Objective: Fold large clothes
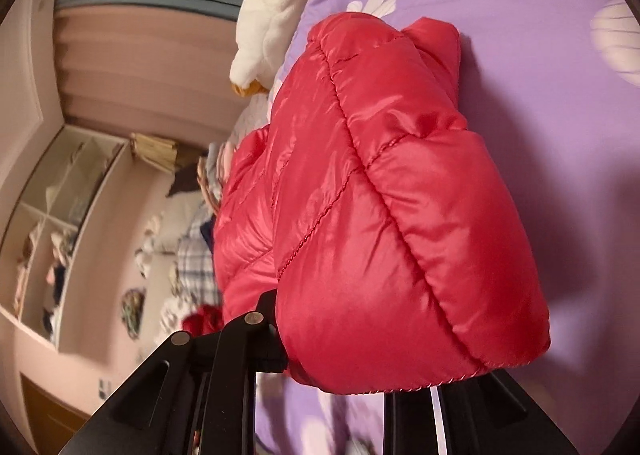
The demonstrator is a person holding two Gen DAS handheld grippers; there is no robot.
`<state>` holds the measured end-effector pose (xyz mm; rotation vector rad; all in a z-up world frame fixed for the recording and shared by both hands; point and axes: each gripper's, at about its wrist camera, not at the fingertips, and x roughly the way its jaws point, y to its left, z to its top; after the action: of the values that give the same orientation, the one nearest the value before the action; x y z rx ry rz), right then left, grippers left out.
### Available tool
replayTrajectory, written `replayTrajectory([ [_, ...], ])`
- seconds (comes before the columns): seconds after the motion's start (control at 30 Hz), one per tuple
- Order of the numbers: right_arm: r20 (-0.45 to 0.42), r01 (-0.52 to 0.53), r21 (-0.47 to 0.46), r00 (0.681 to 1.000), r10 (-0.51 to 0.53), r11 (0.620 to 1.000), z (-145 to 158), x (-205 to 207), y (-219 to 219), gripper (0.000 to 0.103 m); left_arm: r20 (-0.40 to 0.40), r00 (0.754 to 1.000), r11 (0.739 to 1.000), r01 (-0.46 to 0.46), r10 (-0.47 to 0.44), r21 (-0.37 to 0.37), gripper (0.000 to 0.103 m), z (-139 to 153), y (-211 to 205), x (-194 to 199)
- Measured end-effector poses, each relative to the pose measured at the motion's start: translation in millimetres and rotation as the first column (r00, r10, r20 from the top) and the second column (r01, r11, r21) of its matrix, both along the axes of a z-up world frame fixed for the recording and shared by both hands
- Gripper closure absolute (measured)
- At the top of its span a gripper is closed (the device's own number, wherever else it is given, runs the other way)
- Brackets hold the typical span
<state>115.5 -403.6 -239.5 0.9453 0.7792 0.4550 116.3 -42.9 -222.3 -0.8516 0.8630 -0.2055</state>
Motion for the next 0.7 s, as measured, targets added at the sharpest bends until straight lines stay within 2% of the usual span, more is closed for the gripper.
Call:
replayTrajectory([
  [0.1,0.014,0.01,-0.122,1.0,-0.009,0.993,9,-13,6,0.081,0.032,0.999,0.995,0.025,-0.028,0.097,0.089,2,-16,-16],
  [0.23,0.024,0.031,-0.163,0.999,-0.028,0.986,4,-17,11,0.078,0.055,0.998,0.989,-0.002,-0.006,0.146,0.083,-4,-15,-17],
  [0.3,0.026,0.04,-0.171,0.999,-0.036,0.985,4,-14,13,0.076,0.067,0.998,0.984,-0.01,-0.002,0.179,0.072,-4,-14,-15],
  [0.37,0.016,0.047,-0.142,0.999,-0.045,0.989,2,-17,10,0.076,0.095,0.995,0.97,-0.028,0.005,0.242,0.066,-5,-12,-14],
  [0.43,0.011,0.051,-0.138,0.999,-0.05,0.989,0,-16,10,0.076,0.101,0.995,0.966,-0.03,0.005,0.257,0.06,-9,-10,-10],
  [0.5,0.019,0.056,-0.162,0.998,-0.054,0.985,0,-20,11,0.075,0.104,0.994,0.962,-0.047,0.02,0.267,0.048,-12,-4,-13],
  [0.57,0.032,0.062,-0.211,0.998,-0.057,0.976,-1,-29,6,0.072,0.108,0.993,0.945,-0.087,0.055,0.314,0.04,-10,3,-14],
  [0.63,0.045,0.072,-0.239,0.997,-0.063,0.968,0,-30,9,0.072,0.112,0.991,0.952,-0.096,0.066,0.29,0.04,-9,13,-14],
  [0.7,0.046,0.074,-0.249,0.997,-0.064,0.966,-2,-32,8,0.072,0.077,0.994,0.976,-0.088,0.074,0.2,0.039,-14,27,-10],
])
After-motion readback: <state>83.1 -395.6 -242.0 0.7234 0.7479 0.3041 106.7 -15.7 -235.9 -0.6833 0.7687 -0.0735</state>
